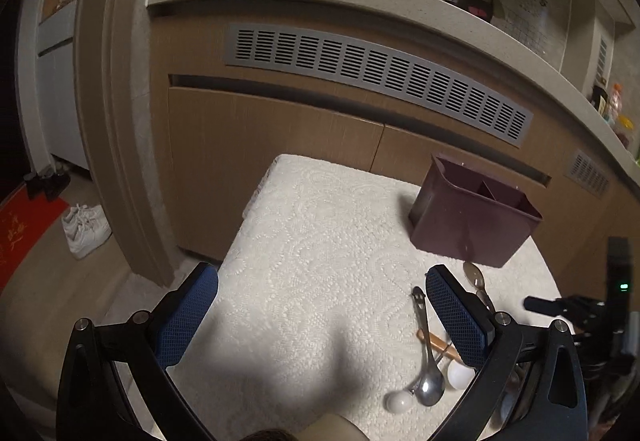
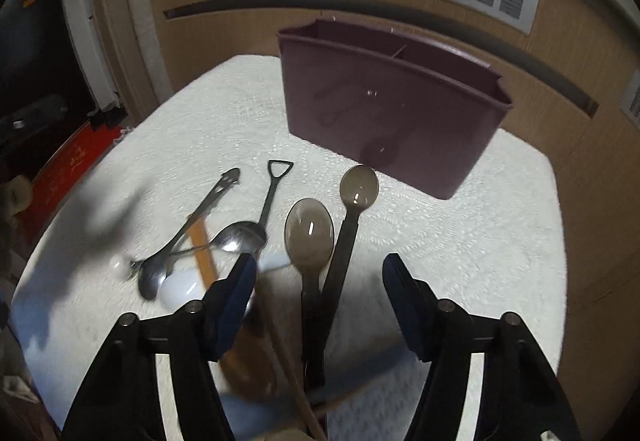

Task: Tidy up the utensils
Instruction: 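Grasp the grey spoon with dark handle using the right tool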

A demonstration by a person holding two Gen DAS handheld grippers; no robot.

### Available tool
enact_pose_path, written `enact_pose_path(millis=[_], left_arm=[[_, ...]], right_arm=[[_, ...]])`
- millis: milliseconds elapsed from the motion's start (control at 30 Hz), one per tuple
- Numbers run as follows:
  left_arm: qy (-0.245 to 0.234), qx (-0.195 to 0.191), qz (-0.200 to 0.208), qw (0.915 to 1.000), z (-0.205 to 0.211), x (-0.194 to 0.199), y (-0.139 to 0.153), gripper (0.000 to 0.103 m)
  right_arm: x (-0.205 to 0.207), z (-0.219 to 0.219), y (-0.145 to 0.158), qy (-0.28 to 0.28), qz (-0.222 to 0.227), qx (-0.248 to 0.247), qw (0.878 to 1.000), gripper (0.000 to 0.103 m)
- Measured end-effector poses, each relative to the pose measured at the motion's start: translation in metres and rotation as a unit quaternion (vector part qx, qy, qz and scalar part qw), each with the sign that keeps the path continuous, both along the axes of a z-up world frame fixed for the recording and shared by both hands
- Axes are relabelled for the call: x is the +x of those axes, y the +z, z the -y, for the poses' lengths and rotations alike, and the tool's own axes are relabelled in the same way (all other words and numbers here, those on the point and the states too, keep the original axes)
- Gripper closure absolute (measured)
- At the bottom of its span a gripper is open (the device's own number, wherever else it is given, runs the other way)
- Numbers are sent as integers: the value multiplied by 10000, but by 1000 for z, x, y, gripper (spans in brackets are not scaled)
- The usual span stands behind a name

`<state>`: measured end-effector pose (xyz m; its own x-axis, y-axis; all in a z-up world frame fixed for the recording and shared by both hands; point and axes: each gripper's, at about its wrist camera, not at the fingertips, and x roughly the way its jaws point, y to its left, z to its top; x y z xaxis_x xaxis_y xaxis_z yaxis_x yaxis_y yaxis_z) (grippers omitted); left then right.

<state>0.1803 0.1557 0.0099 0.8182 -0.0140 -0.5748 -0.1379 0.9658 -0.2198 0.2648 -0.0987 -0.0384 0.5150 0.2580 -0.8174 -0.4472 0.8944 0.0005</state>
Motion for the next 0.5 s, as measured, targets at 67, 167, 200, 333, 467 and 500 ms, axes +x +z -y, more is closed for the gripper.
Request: enact_pose_path(millis=[67,167,200,333,467,500], left_arm=[[102,45,-47,9999,-4,3,-3,0],[-46,273,-298,9992,3,8,-14,0],[-112,295,-344,9989,6,9,-17,0],[-196,450,-407,9980,16,8,-22,0],[-376,378,-672,9963,30,18,-27,0],[-478,291,-752,9956,34,20,-30,0]], right_arm=[[11,-7,-9,-11,-111,0,9999,46],[23,-17,-21,-42,-163,-100,9998,57],[28,-18,-25,-52,-240,-109,9996,68],[24,-7,-9,-192,-171,24,9997,73],[7,16,36,-425,318,209,9984,73],[4,22,45,-482,383,294,9977,73]])
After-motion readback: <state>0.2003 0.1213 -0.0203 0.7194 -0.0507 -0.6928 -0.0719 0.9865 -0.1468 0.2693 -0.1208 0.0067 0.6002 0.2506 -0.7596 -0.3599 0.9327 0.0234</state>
